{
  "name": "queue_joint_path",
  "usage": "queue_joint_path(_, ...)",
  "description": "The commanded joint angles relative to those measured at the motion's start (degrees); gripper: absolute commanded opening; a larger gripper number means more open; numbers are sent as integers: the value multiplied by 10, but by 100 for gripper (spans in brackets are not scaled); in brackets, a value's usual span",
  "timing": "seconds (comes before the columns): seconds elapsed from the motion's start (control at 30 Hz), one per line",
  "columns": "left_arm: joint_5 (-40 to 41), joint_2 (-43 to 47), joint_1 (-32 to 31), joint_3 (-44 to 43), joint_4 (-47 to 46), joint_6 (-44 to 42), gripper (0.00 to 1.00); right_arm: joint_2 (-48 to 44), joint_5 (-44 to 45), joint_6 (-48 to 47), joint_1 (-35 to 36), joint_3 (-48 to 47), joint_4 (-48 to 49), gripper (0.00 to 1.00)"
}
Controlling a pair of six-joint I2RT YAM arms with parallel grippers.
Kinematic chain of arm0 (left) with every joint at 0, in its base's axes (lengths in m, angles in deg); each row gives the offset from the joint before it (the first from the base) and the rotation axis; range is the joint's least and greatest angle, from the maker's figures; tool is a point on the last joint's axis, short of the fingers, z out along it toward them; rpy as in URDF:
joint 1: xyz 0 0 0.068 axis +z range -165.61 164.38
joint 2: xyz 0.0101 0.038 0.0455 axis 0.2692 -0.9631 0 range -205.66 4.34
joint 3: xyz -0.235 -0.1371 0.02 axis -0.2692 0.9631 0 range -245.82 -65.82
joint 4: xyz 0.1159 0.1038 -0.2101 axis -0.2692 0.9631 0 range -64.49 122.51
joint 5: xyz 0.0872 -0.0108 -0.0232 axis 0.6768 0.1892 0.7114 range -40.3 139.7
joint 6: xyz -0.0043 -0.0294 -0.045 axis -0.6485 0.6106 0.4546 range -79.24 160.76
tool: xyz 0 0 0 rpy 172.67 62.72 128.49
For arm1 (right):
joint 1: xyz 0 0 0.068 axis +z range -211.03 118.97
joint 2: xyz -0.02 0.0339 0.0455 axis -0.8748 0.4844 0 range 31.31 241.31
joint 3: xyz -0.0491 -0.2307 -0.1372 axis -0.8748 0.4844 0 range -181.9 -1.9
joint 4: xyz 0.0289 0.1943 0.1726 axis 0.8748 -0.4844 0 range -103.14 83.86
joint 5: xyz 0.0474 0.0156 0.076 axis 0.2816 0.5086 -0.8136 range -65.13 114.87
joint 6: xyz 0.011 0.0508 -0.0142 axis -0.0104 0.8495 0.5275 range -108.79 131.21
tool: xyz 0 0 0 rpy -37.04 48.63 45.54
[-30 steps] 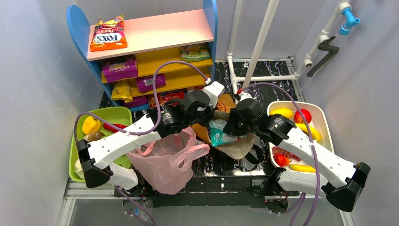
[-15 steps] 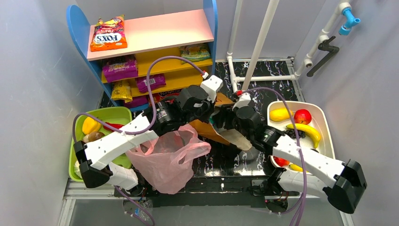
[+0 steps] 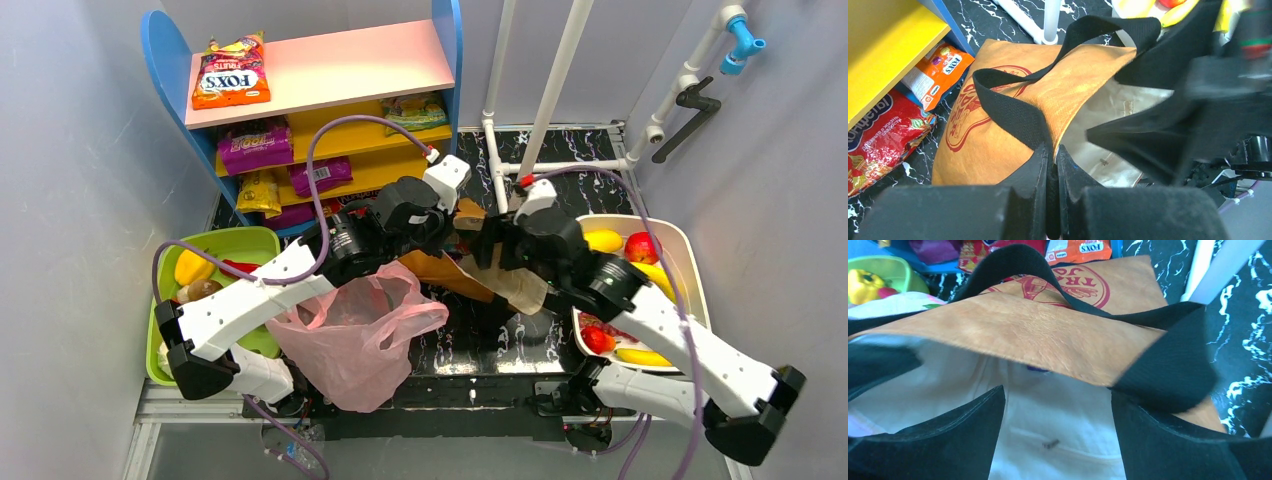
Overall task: Place the food into the grocery bag and tie it
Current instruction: Place the snack in the grocery bag, then adjust the grocery bag at the center of the board.
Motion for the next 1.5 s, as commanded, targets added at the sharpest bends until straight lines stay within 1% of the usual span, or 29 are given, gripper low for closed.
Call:
queue_joint_path(0.0, -12, 17, 2, 9, -40, 14, 0, -64, 0, -19, -2, -51, -97, 84)
queue_joint_path(0.1, -11, 30, 2, 38, -61, 31, 0, -78, -10, -20, -2, -68, -120, 84)
queue_joint_path(0.13, -11, 31, 2, 43, -62, 35, 12, -80, -13, -20, -2, -75, -126, 84)
queue_joint_path(0.2, -14, 31, 2, 38, -50, 38, 41, -82, -22, -21, -2, -89, -134, 84)
queue_joint_path(0.23, -16, 29, 2, 30, -32, 38, 59, -83, -29, -23, -2, -96, -136, 84)
queue_joint_path(0.27, -17, 28, 2, 19, -14, 35, 74, -83, -36, -23, -2, -105, -139, 84)
queue_joint_path(0.3, -14, 27, 2, 6, 7, 31, 95, -82, -43, -25, -2, -113, -141, 84)
queue_joint_path(0.33, -9, 26, 2, -7, 23, 28, 98, -81, -52, -25, -2, -122, -141, 84)
queue_joint_path(0.5, 26, 61, 2, -32, 67, 12, 98, -60, -96, -36, -2, -164, -130, 85)
queue_joint_path(0.77, 178, 117, 2, -43, 167, -2, 98, 17, -172, -47, -2, -217, -109, 85)
queue_joint_path(0.9, 253, 174, 2, -20, 204, 5, 98, 65, -217, -49, -2, -230, -95, 85)
queue_joint_path(0.97, 304, 196, 2, -15, 246, 19, 98, 93, -249, -55, -2, -236, -85, 86)
queue_joint_path(1.0, 331, 206, 2, -13, 282, 29, 98, 111, -263, -60, -2, -242, -85, 86)
queue_joint_path(1.1, 390, 233, 2, -9, 360, 74, 98, 171, -319, -73, -2, -270, -88, 87)
queue_joint_path(1.17, 403, 264, 2, 1, 387, 103, 98, 211, -364, -83, -2, -286, -82, 88)
queue_joint_path(1.27, 402, 308, 2, 28, 400, 128, 98, 277, -421, -109, -2, -323, -87, 89)
queue_joint_path(1.47, 395, 354, 2, 57, 428, 169, 98, 419, -474, -148, -2, -417, -130, 90)
